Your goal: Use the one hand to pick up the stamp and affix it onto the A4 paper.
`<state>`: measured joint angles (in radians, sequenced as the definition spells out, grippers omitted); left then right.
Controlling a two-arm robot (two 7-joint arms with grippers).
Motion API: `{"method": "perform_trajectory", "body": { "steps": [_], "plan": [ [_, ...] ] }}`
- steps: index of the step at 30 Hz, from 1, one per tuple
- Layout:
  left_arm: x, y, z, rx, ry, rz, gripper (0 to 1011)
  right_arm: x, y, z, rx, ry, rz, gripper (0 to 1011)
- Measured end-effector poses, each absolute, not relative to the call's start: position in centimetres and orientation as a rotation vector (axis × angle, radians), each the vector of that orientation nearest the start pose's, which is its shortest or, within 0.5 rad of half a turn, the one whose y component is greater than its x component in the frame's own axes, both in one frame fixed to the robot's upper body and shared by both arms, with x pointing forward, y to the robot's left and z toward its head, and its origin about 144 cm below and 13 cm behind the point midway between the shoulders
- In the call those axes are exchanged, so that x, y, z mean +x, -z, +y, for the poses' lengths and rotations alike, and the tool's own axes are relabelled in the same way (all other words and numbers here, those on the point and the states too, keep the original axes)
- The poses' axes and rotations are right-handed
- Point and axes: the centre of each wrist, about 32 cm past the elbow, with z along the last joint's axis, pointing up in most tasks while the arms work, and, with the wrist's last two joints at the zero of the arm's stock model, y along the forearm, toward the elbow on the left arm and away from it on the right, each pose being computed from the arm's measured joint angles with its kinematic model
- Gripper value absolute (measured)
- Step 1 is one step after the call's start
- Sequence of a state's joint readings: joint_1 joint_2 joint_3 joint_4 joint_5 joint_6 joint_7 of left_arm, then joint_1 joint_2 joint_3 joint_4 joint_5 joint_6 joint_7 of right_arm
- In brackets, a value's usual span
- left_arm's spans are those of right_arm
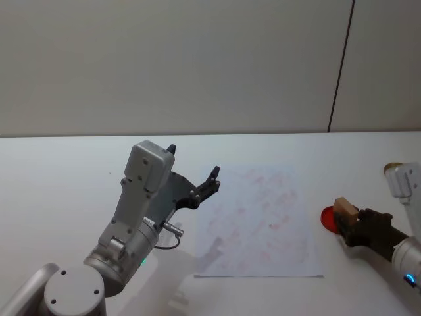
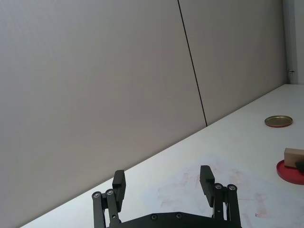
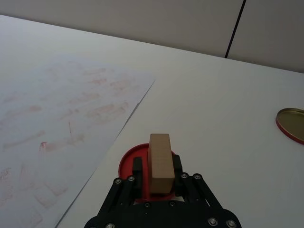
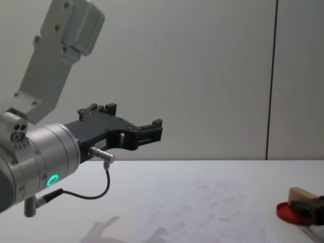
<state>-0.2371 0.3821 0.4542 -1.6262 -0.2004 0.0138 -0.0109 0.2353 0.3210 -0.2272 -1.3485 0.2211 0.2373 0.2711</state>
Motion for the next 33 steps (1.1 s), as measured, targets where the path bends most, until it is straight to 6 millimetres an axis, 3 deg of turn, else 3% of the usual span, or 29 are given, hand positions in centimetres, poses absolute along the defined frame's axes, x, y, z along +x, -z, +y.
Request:
{"method": "perform_trajectory", "body": {
  "steps": [21, 24, 33],
  "plan": [
    [49.2, -120.4, 19.8, 0.061, -1.124, -0.268, 993, 51.8, -115.4, -27.3, -0.274, 1.166, 0.091, 960],
    [49.2, -120.4, 19.8, 0.061, -1.124, -0.268, 993, 51.6, -115.7, -27.2, -0.258, 1.169, 0.069, 1001],
    [49.2, -120.4, 19.8, 0.061, -1.124, -0.268, 993, 50.9, -117.1, -26.8, -0.203, 1.183, -0.009, 1001]
  ]
}}
